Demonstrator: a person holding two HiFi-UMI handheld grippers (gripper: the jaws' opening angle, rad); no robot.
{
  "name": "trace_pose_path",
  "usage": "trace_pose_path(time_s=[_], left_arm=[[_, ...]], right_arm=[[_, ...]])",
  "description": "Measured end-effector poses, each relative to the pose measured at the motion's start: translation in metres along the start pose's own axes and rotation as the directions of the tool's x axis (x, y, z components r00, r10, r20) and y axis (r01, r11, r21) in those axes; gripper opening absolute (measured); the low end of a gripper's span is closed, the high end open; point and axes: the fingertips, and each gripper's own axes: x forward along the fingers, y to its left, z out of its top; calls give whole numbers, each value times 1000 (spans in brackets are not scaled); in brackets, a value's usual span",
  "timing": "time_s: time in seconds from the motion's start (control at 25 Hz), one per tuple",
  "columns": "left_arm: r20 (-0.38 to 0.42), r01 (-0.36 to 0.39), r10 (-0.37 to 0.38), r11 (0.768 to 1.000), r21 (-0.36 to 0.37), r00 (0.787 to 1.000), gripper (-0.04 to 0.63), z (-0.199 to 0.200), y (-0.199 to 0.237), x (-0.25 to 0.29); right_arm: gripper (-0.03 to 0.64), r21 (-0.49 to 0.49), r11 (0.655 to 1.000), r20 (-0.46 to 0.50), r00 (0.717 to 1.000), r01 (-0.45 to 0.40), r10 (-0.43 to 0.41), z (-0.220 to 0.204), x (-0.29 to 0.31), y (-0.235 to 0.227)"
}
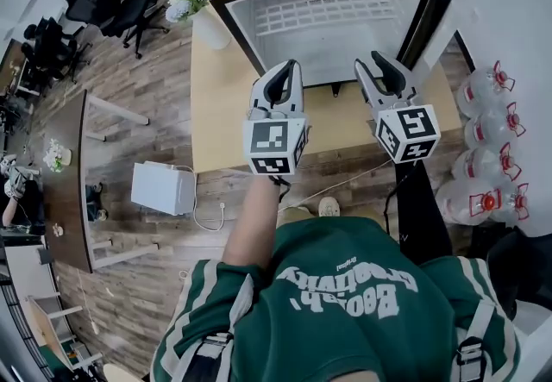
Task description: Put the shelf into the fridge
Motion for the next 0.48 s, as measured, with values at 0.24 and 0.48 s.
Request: trace_pose_path(time_s=[0.24,0.48], left_arm=[[11,-17,17,999,33,1000,0,1,-4,-7],[16,-27,27,999,30,1000,0,-2,1,-12]], right_arm=[[124,-31,999,10,1000,9,-9,1,-7,3],[3,-53,998,18,999,43,-42,1,-11,2]])
